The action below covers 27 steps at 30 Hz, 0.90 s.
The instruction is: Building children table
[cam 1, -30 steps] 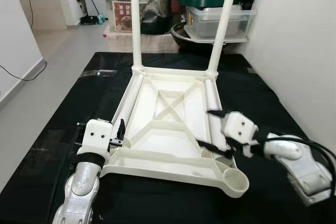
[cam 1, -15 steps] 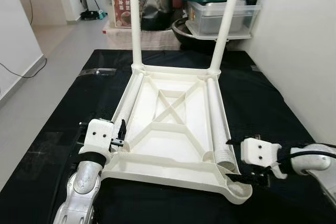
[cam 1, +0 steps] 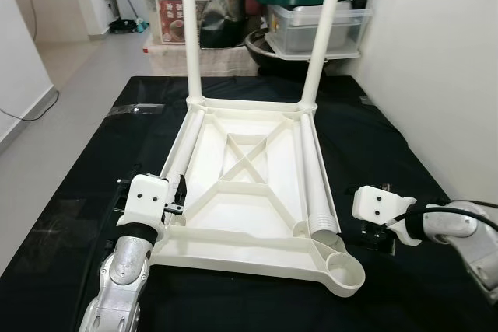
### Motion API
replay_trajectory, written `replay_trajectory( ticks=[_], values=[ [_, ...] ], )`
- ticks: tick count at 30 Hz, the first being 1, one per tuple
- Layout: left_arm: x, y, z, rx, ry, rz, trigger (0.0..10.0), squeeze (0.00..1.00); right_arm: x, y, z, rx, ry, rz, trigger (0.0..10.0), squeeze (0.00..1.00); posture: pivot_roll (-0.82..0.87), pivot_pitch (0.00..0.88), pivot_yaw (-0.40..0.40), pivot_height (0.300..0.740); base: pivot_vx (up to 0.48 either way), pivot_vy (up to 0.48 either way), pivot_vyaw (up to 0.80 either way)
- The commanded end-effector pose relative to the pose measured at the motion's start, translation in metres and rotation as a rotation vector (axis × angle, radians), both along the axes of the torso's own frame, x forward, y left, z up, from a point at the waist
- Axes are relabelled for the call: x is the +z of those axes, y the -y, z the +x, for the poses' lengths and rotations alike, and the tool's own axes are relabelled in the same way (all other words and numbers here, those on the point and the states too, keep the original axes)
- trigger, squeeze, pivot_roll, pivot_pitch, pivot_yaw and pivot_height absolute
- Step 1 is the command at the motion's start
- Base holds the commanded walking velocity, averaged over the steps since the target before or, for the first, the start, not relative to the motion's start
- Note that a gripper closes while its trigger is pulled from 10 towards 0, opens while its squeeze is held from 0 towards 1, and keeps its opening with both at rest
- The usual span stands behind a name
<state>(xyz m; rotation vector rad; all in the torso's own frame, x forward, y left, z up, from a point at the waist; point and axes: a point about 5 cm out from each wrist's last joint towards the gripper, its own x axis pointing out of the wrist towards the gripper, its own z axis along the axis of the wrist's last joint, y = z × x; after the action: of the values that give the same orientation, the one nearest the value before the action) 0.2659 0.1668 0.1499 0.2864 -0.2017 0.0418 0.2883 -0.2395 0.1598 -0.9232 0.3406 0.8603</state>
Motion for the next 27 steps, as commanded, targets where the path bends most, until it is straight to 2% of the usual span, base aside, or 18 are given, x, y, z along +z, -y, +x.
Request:
replay_trajectory(
  ticks=[1, 8, 13, 18, 19, 20, 23, 25, 26, 27],
  values=[
    [-0.003, -0.001, -0.001, 0.009, -0.004, 0.01, 10.0, 0.0, -0.007, -0.007, -0.004, 0.019, -0.02, 0.02, 10.0, 0.0, 0.0, 0.0, -0.028, 0.74, 0.0, 0.0, 0.0],
    [-0.004, 0.0, 0.001, 0.0, -0.006, 0.013, 10.0, 0.0, -0.01, -0.007, -0.014, 0.047, -0.081, 0.05, 10.0, 0.0, 0.0, 0.0, -0.023, 0.74, 0.0, 0.0, 0.0],
    [-0.005, 0.0, 0.001, -0.001, -0.007, 0.014, 10.0, 0.0, -0.009, -0.008, -0.014, 0.049, -0.088, 0.066, 10.0, 0.0, 0.0, 0.0, -0.023, 0.74, 0.0, 0.0, 0.0],
    [-0.005, 0.001, 0.002, -0.001, -0.005, 0.013, 10.0, 0.0, -0.009, -0.013, -0.007, 0.02, -0.065, 0.094, 10.0, 0.0, 0.0, 0.0, -0.028, 0.74, 0.0, 0.0, 0.0],
    [-0.004, 0.0, 0.003, 0.002, -0.003, 0.013, 10.0, 0.0, -0.01, -0.013, 0.0, -0.028, -0.037, 0.096, 10.0, 0.0, 0.01, 0.0, -0.032, 0.74, 0.0, 0.0, 0.0],
    [-0.004, 0.0, 0.003, 0.002, -0.003, 0.013, 10.0, 0.0, -0.01, -0.013, 0.0, -0.028, -0.037, 0.096, 10.0, 0.0, 0.01, 0.0, -0.032, 0.74, 0.0, 0.0, 0.0],
    [-0.004, -0.002, 0.002, 0.012, -0.001, 0.017, 10.0, 0.0, -0.011, -0.013, 0.017, -0.195, 0.054, 0.116, 10.0, 0.0, 0.01, 0.0, -0.034, 0.74, 0.0, 0.0, 0.0],
    [-0.004, -0.002, 0.002, 0.012, -0.001, 0.017, 10.0, 0.0, -0.011, -0.013, 0.017, -0.195, 0.054, 0.116, 10.0, 0.0, 0.01, 0.0, -0.034, 0.74, 0.0, 0.0, 0.0],
    [-0.005, -0.001, 0.003, 0.013, -0.001, 0.017, 10.0, 0.0, -0.013, -0.014, 0.02, -0.253, 0.076, 0.127, 10.0, 0.0, 0.01, 0.0, -0.034, 0.74, 0.0, 0.0, 0.0],
    [-0.005, -0.001, 0.003, 0.013, -0.001, 0.017, 10.0, 0.0, -0.013, -0.014, 0.02, -0.253, 0.076, 0.127, 10.0, 0.0, 0.01, 0.0, -0.034, 0.74, 0.0, 0.0, 0.0]
  ],
)
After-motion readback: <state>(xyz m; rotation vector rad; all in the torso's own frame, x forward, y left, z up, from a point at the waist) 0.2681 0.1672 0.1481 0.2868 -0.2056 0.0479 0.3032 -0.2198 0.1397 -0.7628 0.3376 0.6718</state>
